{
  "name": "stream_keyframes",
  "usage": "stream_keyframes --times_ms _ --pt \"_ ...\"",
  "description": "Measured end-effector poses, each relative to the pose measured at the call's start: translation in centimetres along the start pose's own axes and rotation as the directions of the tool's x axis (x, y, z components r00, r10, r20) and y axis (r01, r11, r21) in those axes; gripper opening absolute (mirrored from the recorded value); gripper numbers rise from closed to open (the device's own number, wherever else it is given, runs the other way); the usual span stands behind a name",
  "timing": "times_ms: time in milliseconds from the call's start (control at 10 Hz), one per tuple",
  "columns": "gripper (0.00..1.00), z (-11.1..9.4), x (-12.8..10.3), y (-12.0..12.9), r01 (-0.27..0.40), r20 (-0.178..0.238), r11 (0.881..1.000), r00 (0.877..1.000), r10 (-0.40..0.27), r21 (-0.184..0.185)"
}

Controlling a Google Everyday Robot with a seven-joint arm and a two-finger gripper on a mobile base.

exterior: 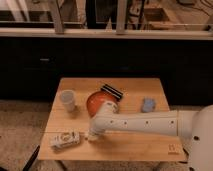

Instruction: Place the bottle in the ceramic bowl

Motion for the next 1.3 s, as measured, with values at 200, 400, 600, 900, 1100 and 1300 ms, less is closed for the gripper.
stream_keyframes --times_ms 200,400,600,900,1100,1300 --pt "0.25 -0.2 0.1 0.1 0.003 -0.003 1.0 1.0 -0.003 -0.002" --pt "0.1 -0.3 0.2 -0.1 0.008 -0.011 1.0 1.0 -0.008 0.0" --pt "0.08 -1.8 0.2 -1.7 -0.011 -0.01 1.0 1.0 0.011 0.009" --pt "0.11 -2.9 0.5 -2.7 -0.026 -0.016 0.999 1.0 0.026 0.02" --pt "0.28 -2.7 -0.3 -2.4 -0.044 0.003 0.999 0.999 0.044 0.025" --pt "0.48 -3.1 0.5 -2.2 -0.077 0.033 0.997 0.997 0.076 0.026"
